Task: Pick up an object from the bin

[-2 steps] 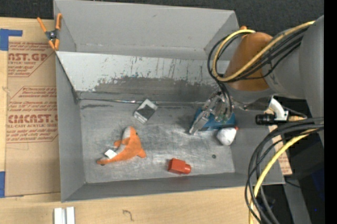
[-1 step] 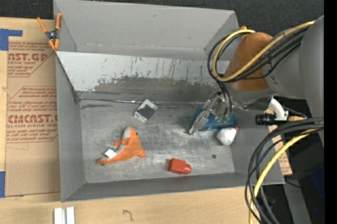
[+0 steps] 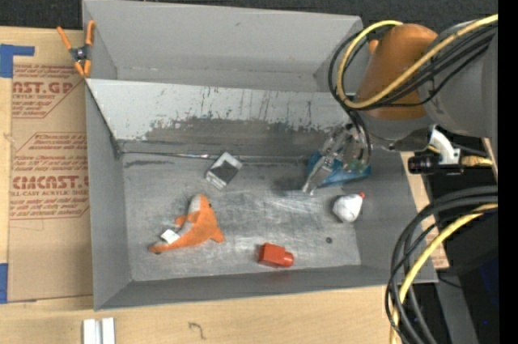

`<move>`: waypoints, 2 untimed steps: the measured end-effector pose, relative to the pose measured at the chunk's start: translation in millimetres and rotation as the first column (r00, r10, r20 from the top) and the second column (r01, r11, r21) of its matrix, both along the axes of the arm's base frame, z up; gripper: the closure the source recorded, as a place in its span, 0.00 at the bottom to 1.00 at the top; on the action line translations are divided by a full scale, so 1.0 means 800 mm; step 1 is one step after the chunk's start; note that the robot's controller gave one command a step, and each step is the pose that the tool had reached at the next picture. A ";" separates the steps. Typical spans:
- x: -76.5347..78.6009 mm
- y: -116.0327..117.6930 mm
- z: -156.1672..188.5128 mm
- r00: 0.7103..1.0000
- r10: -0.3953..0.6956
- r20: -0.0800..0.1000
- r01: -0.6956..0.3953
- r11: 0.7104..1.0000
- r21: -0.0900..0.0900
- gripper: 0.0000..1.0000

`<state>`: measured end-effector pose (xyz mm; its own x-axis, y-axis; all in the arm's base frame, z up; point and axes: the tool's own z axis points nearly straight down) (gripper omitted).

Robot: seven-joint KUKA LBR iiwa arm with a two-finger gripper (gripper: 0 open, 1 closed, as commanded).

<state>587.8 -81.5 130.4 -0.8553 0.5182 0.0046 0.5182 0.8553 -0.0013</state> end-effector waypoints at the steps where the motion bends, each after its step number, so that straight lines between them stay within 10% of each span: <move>1: 0.000 0.000 0.000 1.000 0.000 0.000 0.000 1.000 0.000 1.00; 2: -0.002 0.028 0.056 1.000 0.017 -0.006 -0.017 1.000 0.000 1.00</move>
Offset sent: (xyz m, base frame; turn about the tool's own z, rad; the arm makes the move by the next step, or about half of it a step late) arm 0.0015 0.0325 0.0710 -0.0262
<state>586.4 -59.0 175.2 -0.8641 0.5031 0.0102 0.5031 0.8642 -0.0043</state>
